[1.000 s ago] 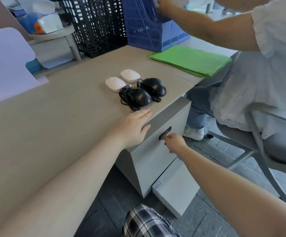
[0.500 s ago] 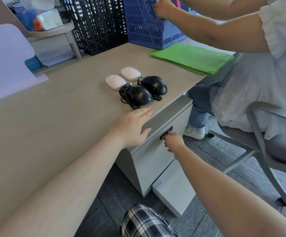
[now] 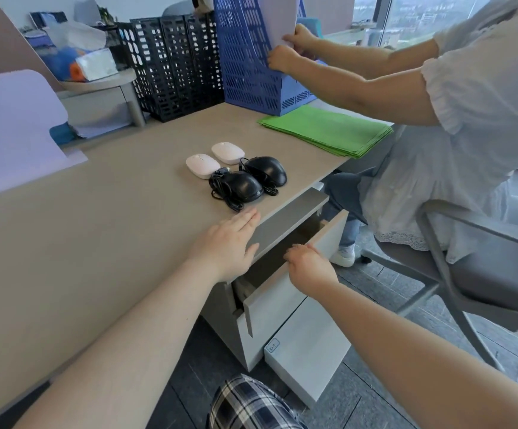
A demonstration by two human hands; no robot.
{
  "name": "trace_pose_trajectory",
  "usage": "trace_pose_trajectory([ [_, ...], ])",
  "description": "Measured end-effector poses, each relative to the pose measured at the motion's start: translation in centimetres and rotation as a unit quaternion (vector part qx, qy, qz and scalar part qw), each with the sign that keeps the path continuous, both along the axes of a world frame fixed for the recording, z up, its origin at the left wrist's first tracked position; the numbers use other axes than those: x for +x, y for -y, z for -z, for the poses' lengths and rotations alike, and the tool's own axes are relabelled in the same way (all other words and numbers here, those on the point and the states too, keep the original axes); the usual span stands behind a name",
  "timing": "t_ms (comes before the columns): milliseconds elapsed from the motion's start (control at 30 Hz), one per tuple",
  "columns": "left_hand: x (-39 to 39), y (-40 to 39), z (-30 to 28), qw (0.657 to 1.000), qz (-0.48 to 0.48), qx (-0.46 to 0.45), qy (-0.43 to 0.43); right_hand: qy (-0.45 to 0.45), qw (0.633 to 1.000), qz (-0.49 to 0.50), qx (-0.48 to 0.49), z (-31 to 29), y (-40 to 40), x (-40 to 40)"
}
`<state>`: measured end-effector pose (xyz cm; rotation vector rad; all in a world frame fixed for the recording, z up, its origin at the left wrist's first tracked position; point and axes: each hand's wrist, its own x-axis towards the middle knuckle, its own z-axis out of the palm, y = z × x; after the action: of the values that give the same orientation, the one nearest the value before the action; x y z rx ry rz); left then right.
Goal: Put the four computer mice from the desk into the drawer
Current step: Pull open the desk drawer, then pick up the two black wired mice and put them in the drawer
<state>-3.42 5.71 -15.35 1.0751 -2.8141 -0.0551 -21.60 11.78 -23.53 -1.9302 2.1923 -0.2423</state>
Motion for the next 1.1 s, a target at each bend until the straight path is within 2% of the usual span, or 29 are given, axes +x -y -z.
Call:
trace_pose_trajectory([
  [200, 0.2, -1.4, 0.0, 0.999, -0.032, 0.007, 0.013, 0.037, 0.997, 0.030, 0.053, -1.9, -2.0, -1.2],
  [500, 0.2, -2.9, -0.8, 0.996, -0.072, 0.043, 0.028, -0.016, 0.988, 0.075, 0.135, -3.5, -7.5, -5.2],
  [733, 0.6, -3.4, -0.8, 0.995, -0.080, 0.048, 0.032, -0.023, 0.972, 0.120, 0.200, -3.4, -11.1, -7.7],
  [933, 0.6, -3.4, -0.4, 0.996, -0.084, 0.040, 0.001, -0.042, 0.956, 0.156, 0.244, -2.5, -12.0, -8.2],
  [1100, 0.5, -2.8, -0.5, 0.994, -0.086, 0.041, -0.050, -0.035, 0.958, 0.159, 0.234, -2.4, -11.1, -8.1],
])
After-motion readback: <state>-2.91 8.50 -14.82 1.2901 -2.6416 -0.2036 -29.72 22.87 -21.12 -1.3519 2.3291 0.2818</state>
